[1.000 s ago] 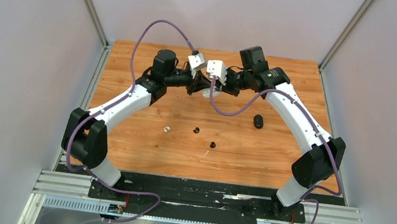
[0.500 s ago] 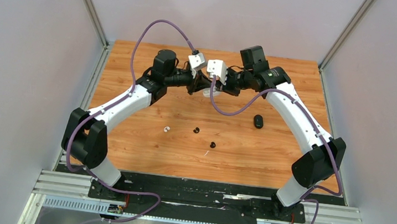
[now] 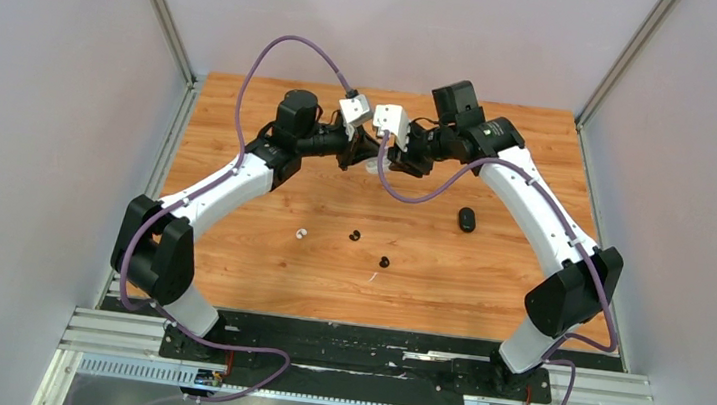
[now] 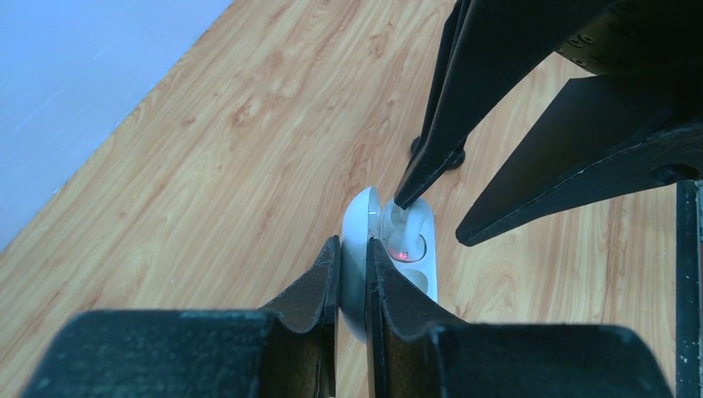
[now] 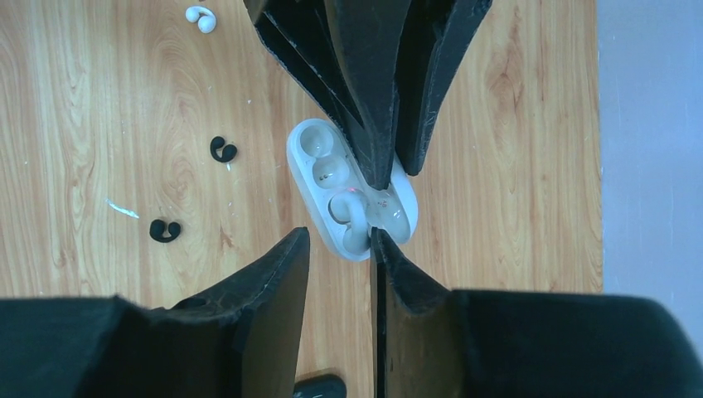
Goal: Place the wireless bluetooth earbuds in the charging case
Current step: Insert the right earbud into the right side groove of the charging case.
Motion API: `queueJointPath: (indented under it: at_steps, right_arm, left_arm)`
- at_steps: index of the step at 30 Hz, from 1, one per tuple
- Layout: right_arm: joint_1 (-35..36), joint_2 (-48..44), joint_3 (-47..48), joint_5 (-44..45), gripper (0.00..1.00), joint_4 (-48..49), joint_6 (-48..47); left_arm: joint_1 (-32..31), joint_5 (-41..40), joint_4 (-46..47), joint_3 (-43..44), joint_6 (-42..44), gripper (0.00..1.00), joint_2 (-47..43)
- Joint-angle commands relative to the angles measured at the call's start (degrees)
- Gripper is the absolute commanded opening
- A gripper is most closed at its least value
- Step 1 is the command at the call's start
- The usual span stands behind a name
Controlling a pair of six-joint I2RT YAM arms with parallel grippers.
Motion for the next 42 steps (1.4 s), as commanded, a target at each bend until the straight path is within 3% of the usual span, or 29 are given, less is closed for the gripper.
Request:
queueJointPath:
  at_steps: [1, 11, 26, 33, 42]
  right_arm:
    - [1.5, 1.4, 2.8, -2.1, 0.32, -2.2, 3.6]
    - [-1.2, -1.3, 4.3, -2.5, 0.44, -1.1, 6.5]
    - [-4.7, 0.3, 4.3, -5.9, 0.41, 3.9, 13.0]
    - [-4.7, 1.5, 4.9, -8.3, 0.46, 3.9, 14.1]
    - [-4.7, 4.0, 6.2, -5.4, 0.44, 5.2, 17.0]
  left_arm:
    - [-1.3, -1.4, 4.3, 0.4, 2.6, 0.0, -2.1]
    - [-1.3, -1.2, 3.5, -0.1, 4.8, 0.0, -2.8]
    - [-1.3, -0.4, 1.7, -0.3, 8.6, 0.0, -3.4]
    - [-1.3, -0.4, 1.7, -0.4, 8.9, 0.0, -3.4]
    - [-1.3, 0.6, 1.7, -0.5, 10.9, 0.0, -3.4]
